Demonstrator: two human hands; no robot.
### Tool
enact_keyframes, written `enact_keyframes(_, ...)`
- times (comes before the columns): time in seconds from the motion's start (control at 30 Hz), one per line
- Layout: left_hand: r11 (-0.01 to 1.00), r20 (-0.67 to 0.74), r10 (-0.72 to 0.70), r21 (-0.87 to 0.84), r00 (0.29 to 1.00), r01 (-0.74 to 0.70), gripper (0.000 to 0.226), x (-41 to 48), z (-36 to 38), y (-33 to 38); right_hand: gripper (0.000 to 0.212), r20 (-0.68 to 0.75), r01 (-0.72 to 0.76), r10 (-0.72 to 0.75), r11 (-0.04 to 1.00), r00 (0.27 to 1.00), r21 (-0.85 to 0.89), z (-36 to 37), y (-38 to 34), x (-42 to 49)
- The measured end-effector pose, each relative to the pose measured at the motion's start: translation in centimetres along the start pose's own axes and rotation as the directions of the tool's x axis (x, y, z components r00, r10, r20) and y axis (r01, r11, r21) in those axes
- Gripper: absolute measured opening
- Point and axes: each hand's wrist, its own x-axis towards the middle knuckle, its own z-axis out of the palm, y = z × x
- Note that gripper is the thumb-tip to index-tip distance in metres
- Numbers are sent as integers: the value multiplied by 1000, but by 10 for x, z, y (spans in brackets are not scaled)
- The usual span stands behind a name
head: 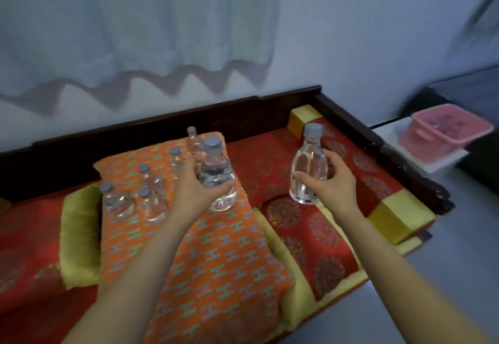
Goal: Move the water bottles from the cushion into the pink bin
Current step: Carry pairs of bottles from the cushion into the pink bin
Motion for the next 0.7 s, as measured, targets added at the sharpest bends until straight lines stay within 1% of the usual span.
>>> enact_keyframes(0.1,998,55,62,6,997,-62,55,2,44,29,54,-82,-12,9,999,997,-37,-56,14,-2)
enact_keyframes(0.23,997,164,75,-24,984,-72,49,0,113,70,58,-190,-59,41,994,981,-90,-144,37,1)
enact_keyframes(0.33,998,236,49,-46,971,-39,53,-3,176,105,60,-265,-86,59,992,962,-93,-219,56,4)
enact_keyframes(0.4,998,275,61,-44,960,-50,54,-6,224,132,59,-316,-91,62,993,947,-78,-273,69,4)
enact_keyframes(0.53,995,361,87,-84,929,-61,55,-15,324,182,45,-385,-116,68,988,920,-103,-375,96,7)
enact_keyframes(0.6,994,397,96,-91,913,-64,58,-19,375,203,47,-421,-141,83,984,903,-110,-423,113,11)
enact_keyframes(0.7,992,432,107,-106,895,-67,60,-23,433,225,52,-464,-161,95,982,880,-103,-473,135,17)
